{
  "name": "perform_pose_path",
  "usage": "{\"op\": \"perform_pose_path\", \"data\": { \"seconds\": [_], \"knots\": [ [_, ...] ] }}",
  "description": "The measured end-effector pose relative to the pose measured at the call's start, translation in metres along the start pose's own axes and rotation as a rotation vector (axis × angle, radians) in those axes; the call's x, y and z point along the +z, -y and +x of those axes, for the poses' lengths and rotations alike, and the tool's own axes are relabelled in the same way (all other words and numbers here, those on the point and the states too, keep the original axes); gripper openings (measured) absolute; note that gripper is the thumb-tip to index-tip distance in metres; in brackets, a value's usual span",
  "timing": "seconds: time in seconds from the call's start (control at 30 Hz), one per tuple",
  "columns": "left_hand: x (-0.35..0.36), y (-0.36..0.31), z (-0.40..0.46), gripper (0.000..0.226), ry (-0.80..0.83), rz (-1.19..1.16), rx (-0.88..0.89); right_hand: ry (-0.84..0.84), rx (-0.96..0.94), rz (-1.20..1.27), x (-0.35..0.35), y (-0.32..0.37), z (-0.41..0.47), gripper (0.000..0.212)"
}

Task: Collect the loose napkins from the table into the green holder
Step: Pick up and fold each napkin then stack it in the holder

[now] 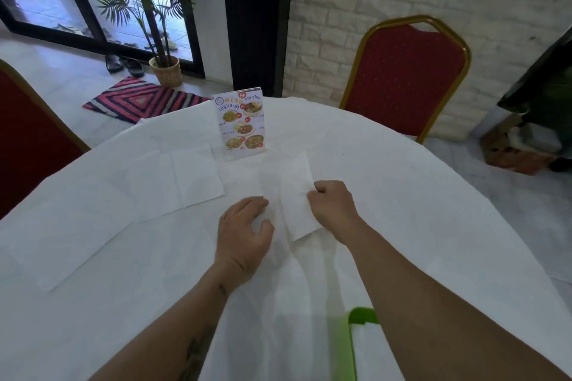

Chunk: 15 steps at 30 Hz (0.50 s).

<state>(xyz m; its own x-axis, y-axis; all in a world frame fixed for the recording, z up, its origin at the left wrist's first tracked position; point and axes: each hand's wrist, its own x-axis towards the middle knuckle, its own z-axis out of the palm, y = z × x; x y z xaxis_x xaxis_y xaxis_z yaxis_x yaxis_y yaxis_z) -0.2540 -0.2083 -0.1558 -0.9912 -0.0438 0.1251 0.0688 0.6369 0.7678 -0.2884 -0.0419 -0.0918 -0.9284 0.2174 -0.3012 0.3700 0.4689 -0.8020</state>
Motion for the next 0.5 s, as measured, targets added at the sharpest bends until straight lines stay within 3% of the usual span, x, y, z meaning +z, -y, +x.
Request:
{"op": "perform_pose_path", "data": {
  "seconds": [0.17,0.27,0.4,0.5],
  "knots": [
    [-0.025,-0.037,-0.034,0.041,0.014,-0.242,-0.072,-0.067,-0.013,0.023,-0.026,-0.002,-0.041,0.011],
    [-0.040,-0.057,-0.055,0.038,0.027,-0.339,-0.111,-0.062,-0.020,0.077,-0.040,0.003,-0.071,0.030],
    [-0.061,-0.086,-0.080,0.042,0.088,-0.378,-0.063,-0.085,-0.034,0.194,-0.073,0.024,-0.130,0.021],
    [-0.068,-0.105,-0.101,0.042,0.116,-0.416,-0.001,-0.124,-0.051,0.293,-0.096,0.023,-0.176,0.030]
  ]
}}
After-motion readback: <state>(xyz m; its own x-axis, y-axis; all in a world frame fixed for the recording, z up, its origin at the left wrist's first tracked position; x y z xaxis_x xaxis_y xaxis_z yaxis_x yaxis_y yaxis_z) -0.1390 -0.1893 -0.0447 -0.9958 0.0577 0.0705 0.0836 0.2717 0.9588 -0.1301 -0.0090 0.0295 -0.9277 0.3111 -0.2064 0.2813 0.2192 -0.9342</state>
